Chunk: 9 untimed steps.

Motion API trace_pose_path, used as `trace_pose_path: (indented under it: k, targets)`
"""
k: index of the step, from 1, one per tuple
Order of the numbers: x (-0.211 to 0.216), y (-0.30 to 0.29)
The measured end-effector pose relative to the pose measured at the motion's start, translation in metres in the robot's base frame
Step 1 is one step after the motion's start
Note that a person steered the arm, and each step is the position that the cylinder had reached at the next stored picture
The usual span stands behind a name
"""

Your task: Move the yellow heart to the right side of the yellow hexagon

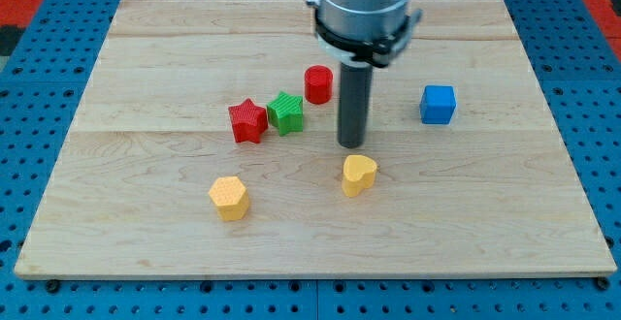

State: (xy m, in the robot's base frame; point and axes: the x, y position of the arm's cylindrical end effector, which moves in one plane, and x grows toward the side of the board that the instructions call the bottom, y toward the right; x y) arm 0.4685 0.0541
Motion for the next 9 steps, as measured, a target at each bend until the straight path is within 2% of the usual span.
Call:
trace_pose_path:
  k: [1,4,5,9]
  targets:
    - [0.006,0.024]
    - [0.058,-0.010]
    - [0.061,-0.022]
    - [0.052,-0.007]
